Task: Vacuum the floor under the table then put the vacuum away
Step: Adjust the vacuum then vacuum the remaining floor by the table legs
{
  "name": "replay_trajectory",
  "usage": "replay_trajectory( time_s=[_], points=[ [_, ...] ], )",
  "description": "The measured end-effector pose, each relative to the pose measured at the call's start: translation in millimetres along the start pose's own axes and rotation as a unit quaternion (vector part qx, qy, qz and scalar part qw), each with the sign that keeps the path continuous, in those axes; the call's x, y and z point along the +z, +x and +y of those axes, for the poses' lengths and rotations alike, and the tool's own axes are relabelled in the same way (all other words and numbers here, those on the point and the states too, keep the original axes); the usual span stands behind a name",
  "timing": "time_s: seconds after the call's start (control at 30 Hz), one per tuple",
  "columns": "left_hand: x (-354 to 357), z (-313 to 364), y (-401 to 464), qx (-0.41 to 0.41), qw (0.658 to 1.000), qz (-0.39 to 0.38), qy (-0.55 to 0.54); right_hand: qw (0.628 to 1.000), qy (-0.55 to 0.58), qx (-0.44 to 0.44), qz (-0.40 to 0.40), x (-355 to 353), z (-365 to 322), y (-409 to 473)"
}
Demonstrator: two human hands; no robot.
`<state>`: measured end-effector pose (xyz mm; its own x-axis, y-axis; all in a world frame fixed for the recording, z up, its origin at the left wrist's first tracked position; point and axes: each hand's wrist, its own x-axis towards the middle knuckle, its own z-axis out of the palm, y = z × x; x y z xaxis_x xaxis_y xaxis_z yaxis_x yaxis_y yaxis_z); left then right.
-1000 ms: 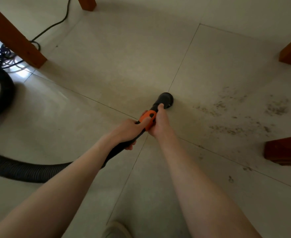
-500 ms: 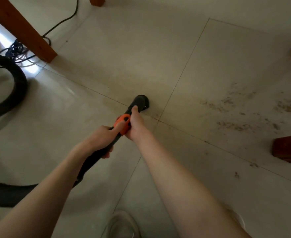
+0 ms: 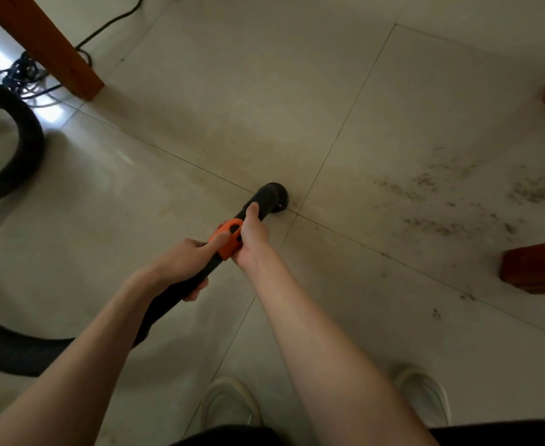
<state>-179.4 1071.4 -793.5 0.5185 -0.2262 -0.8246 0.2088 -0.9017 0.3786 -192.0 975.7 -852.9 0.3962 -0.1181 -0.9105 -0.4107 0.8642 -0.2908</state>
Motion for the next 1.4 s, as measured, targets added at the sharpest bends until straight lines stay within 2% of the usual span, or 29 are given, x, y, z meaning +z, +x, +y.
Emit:
replay_trajectory(
  time_s=[0.5, 0.77, 1.07, 1.23, 1.4],
  points=[
    [13, 32, 5, 0.018, 0.999, -0.029, 0.03, 0.999, 0.01, -0.01, 0.041, -21, -29, -11],
    [23, 65, 1, 0.024, 0.996, -0.037, 0.078, 0.992, 0.123, -0.005, 0.011, -42, -50, -20],
    [45, 67, -1, 0.037, 0.996, -0.04, 0.077, 0.994, 0.109, -0.016, 0.028, -62, -49, -21],
    [58, 77, 4, 0.067, 0.991, -0.064, 0.095, 0.986, 0.16, -0.029, 0.027, -83, -58, -23],
    [70, 86, 6, 0.08, 0.989, -0.043, 0.117, 0.98, 0.198, -0.026, 0.014, -94, -66, -27]
  ],
)
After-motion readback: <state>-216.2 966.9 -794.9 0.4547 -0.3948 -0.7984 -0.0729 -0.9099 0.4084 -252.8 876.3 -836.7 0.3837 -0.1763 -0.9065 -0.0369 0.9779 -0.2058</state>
